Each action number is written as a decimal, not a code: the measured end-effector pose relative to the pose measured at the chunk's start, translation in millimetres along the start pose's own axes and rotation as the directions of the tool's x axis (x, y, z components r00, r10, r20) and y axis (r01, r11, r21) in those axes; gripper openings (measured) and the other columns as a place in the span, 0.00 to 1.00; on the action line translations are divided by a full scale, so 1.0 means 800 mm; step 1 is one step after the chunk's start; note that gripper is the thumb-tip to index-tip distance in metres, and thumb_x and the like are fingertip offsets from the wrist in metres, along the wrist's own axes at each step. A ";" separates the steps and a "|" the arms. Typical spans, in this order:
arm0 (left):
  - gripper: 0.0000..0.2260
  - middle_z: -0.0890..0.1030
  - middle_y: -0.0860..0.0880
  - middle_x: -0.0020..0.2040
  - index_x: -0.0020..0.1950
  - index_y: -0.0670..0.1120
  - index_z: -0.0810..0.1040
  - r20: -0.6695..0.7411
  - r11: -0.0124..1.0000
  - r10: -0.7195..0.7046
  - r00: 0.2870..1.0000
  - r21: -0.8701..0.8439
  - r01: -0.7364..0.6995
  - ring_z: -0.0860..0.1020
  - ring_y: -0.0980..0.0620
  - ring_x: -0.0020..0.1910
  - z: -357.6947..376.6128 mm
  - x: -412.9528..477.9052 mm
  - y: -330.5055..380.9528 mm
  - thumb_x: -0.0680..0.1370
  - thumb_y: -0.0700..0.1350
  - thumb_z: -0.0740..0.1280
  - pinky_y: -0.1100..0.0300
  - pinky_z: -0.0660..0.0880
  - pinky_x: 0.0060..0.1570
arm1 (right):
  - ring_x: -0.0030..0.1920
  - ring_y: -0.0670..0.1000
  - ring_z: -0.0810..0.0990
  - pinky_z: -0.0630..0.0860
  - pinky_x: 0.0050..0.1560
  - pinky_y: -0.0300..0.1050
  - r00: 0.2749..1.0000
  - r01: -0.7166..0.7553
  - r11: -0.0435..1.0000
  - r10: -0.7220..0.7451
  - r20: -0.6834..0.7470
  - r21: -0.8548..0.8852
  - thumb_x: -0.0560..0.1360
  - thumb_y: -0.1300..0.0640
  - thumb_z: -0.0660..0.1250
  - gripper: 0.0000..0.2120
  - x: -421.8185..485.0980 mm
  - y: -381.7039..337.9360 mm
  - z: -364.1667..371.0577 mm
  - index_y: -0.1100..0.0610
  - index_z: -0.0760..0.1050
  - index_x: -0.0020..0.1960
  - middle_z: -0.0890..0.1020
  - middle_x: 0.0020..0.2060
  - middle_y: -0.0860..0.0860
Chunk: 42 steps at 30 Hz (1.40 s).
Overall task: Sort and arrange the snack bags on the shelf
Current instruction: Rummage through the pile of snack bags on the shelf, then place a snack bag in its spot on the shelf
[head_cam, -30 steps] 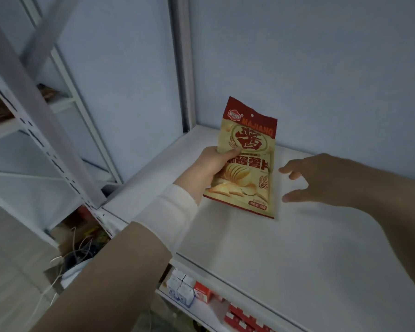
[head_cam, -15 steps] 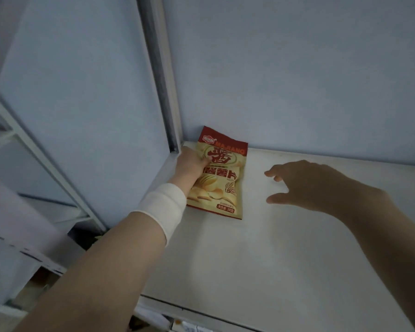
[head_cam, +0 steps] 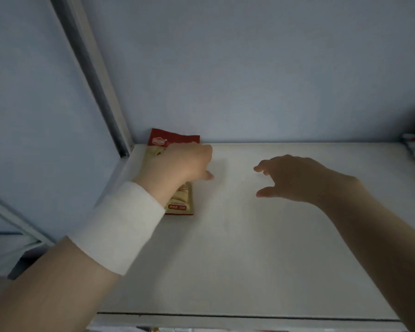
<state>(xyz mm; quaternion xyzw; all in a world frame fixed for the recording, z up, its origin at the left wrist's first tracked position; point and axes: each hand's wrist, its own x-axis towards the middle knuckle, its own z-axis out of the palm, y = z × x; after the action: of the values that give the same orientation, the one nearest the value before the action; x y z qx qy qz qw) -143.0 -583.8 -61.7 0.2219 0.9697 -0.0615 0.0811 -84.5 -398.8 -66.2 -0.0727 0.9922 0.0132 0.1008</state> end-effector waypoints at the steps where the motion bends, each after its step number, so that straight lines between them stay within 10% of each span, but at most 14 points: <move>1: 0.20 0.76 0.46 0.59 0.64 0.44 0.69 0.050 0.999 0.028 0.998 0.022 -0.029 0.75 0.46 0.56 -0.008 0.000 0.021 0.77 0.54 0.63 0.54 0.73 0.54 | 0.67 0.51 0.70 0.66 0.65 0.47 1.000 -0.020 1.000 0.020 -0.003 0.001 0.74 0.42 0.63 0.29 -0.012 0.017 0.000 0.48 0.61 0.72 0.72 0.67 0.48; 18: 0.21 0.76 0.46 0.61 0.66 0.44 0.70 -0.047 0.916 0.388 0.920 0.134 -0.379 0.75 0.46 0.59 -0.139 0.001 0.576 0.78 0.54 0.62 0.57 0.71 0.50 | 0.54 0.56 0.78 0.76 0.53 0.51 0.938 -0.341 0.940 0.338 -0.081 -0.019 0.73 0.43 0.64 0.22 -0.345 0.450 -0.010 0.53 0.70 0.63 0.79 0.56 0.54; 27: 0.19 0.76 0.46 0.61 0.65 0.45 0.72 -0.067 0.886 0.447 0.892 0.171 -0.431 0.75 0.46 0.58 -0.196 0.064 0.719 0.79 0.54 0.61 0.59 0.69 0.48 | 0.56 0.55 0.78 0.75 0.56 0.51 0.892 -0.442 0.897 0.436 -0.123 -0.028 0.72 0.43 0.66 0.25 -0.395 0.615 -0.033 0.53 0.70 0.65 0.79 0.56 0.53; 34: 0.23 0.74 0.45 0.64 0.68 0.43 0.69 -0.149 0.887 0.423 0.894 -0.134 -0.442 0.74 0.47 0.59 -0.221 0.159 0.819 0.80 0.57 0.58 0.59 0.68 0.48 | 0.63 0.52 0.74 0.72 0.62 0.48 0.861 -0.492 0.869 0.478 -0.175 -0.050 0.74 0.42 0.63 0.28 -0.408 0.714 -0.045 0.50 0.64 0.71 0.75 0.64 0.50; 42: 0.29 0.68 0.41 0.71 0.73 0.39 0.62 -0.025 0.829 0.130 0.991 -0.545 -0.123 0.70 0.42 0.67 -0.226 0.264 0.917 0.80 0.59 0.54 0.55 0.68 0.60 | 0.63 0.51 0.73 0.69 0.60 0.44 0.873 -0.451 0.892 0.450 -0.187 0.039 0.75 0.43 0.61 0.26 -0.385 0.841 -0.057 0.51 0.64 0.70 0.74 0.65 0.50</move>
<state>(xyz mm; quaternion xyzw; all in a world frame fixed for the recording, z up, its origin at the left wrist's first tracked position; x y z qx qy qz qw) -31.2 189.3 15.3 0.2529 0.9297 0.2208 0.1513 105.6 308.6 48.7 0.1588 0.9868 0.0323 -0.0009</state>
